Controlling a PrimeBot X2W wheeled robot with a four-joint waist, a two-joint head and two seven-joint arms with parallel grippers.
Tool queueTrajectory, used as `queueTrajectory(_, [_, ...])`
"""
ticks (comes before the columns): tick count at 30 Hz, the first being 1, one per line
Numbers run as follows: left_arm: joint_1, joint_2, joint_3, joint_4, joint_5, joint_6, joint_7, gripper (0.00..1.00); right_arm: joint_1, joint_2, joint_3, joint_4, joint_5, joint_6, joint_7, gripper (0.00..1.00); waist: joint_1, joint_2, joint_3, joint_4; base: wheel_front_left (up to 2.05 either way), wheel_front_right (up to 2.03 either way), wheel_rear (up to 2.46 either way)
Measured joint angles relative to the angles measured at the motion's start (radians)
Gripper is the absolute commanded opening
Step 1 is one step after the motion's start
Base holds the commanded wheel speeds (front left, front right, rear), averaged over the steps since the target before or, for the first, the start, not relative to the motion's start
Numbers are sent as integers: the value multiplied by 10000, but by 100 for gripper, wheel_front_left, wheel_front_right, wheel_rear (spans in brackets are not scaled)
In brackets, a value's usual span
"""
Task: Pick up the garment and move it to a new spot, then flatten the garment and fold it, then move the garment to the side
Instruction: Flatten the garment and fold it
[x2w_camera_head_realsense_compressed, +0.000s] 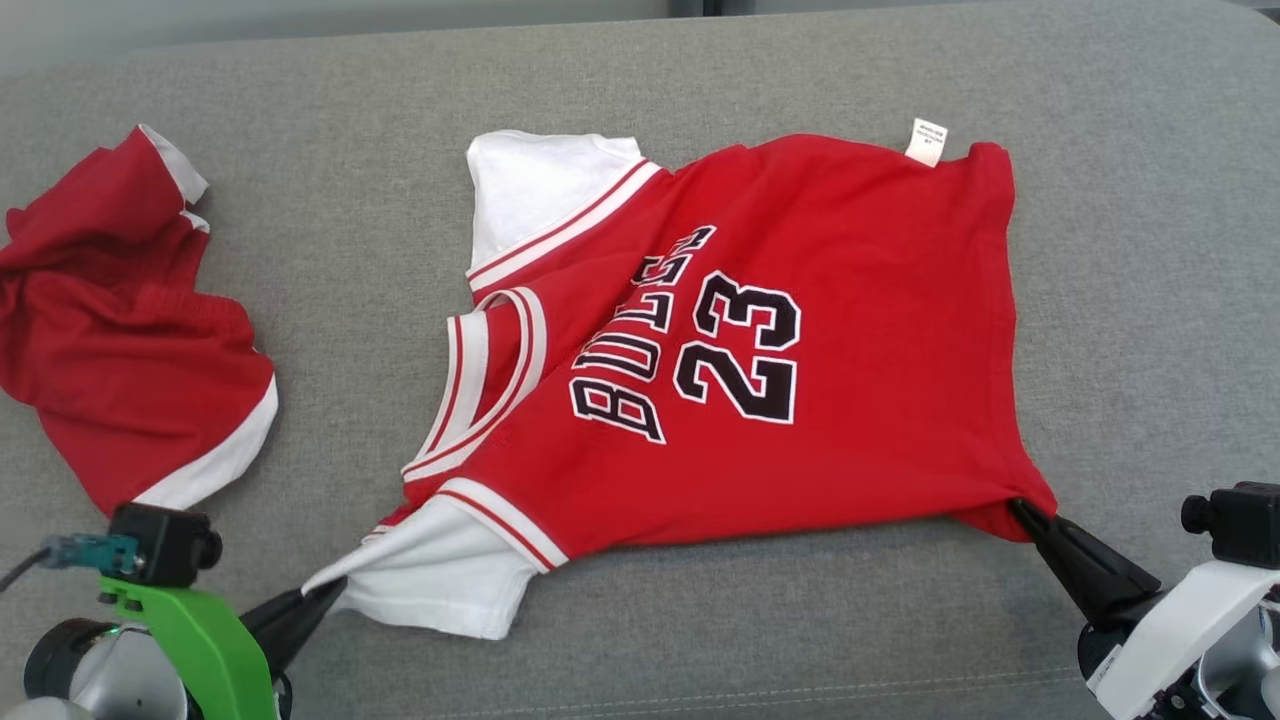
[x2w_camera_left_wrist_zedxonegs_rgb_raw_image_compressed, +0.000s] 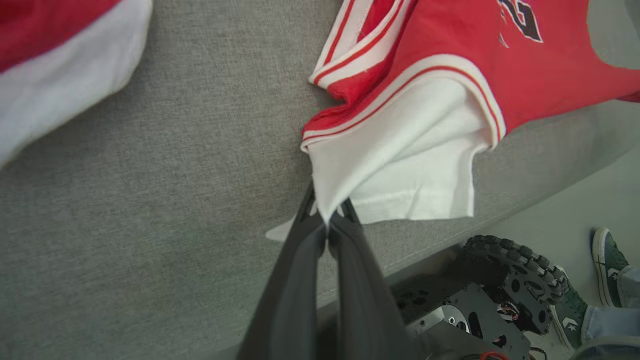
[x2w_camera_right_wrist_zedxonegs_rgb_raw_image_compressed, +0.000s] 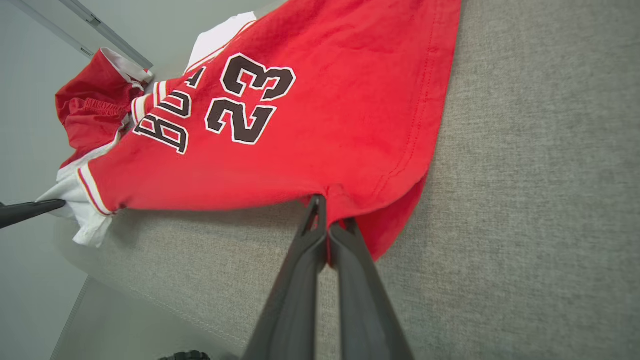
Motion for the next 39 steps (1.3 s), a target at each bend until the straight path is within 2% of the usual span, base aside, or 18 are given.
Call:
queueTrajectory(6, [61,437,-65,-790,1250,188,-263,0,-100,-326,226,-1133,-374,0,485,0,0,0,431,82,0,0,0])
queueTrajectory(13, [62,477,-393,-1473,1187,142,148,0,-94,-512,445,-1891,-268,-29,1377,0,0,0,1117,166,0,0,0])
queueTrajectory(18, [-623,541,-397,-1852,731,-203,731,0,-972,-596,522,-2426,-88,-92,2161,0,0,0,1711,189,0,0,0])
queueTrajectory(23, [-2561,589,29,-1808,50,-512,1747,0,-3289,-589,500,-2568,725,-88,3317,0,0,0,2348,154,0,0,0])
queueTrajectory(26, [-4331,430,765,-1465,-568,-527,2186,0,-5390,-439,151,-2474,1195,-90,3985,0,0,0,2738,104,0,0,0])
queueTrajectory(28, [-5752,222,1323,-1174,-587,-378,2332,0,-7078,-38,-368,-2341,1455,-194,4146,0,0,0,2997,59,0,0,0])
queueTrajectory(29, [-6557,63,1674,-913,-587,-242,2309,0,-8003,299,-675,-2220,1668,-360,4148,0,1,0,3128,33,0,0,0])
queueTrajectory(31, [-8162,-176,2301,-330,-328,-88,2038,0,-9581,1103,-1313,-1898,1837,-612,3852,0,2,-1,3362,-32,0,0,0])
queueTrajectory(33, [-9613,-439,2755,324,219,-94,1592,0,-10738,2013,-2036,-1486,1705,-780,2940,0,4,0,3512,-140,0,0,0])
queueTrajectory(35, [-10723,-1172,3225,819,270,-79,796,0,-11758,2660,-2681,-928,1302,-1072,1843,0,5,0,3549,-247,0,0,0])
queueTrajectory(37, [-11440,-1753,3266,1001,472,-136,316,0,-12802,2736,-2853,-389,729,-1151,1174,0,5,0,3462,-301,0,0,0])
queueTrajectory(39, [-11731,-1875,2874,1060,734,-437,261,0,-13465,2416,-2727,-180,15,-1020,777,0,4,0,3314,-339,0,0,0])
